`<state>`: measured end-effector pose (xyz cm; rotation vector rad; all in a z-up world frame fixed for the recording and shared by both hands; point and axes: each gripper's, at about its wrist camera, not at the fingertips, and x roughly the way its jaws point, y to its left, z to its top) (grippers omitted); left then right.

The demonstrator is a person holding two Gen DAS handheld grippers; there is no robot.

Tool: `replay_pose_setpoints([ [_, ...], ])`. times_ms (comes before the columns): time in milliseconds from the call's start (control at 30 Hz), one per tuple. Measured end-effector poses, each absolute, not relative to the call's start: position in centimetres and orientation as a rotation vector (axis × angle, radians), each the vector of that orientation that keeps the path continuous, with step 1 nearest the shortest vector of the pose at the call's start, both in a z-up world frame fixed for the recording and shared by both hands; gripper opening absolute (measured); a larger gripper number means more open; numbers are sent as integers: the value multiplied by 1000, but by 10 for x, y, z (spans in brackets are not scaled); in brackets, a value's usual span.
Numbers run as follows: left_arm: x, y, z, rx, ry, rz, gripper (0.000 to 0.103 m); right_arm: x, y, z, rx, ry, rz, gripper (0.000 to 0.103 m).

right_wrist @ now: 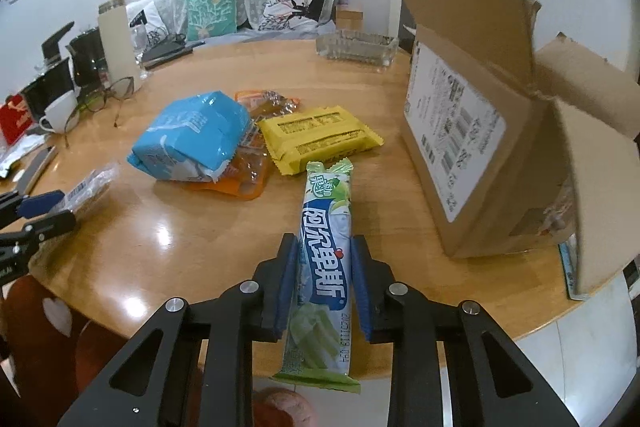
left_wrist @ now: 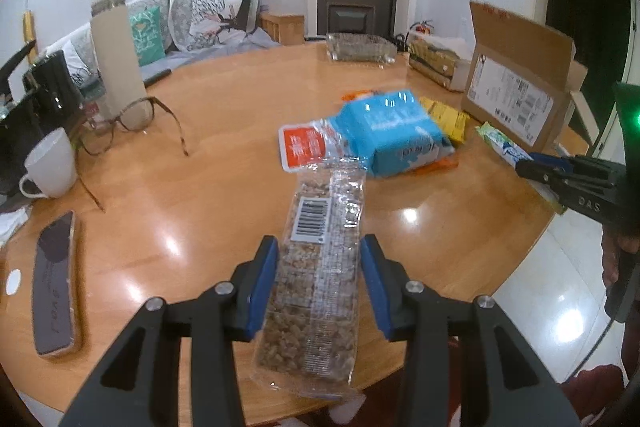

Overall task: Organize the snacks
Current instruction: 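Carry the nut bar and green bar into the box and open both grippers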

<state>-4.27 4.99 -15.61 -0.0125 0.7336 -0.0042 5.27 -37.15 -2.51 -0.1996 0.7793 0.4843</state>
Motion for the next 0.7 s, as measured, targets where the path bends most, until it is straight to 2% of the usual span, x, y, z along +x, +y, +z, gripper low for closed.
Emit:
replay_pose_setpoints([
  [367,-29,33,-67,25,578,-49,40,35,-362,57,-191,614,749,22],
  [700,35,-44,19,96,482,-253,40,82,-423,152,-118,506,769,22],
])
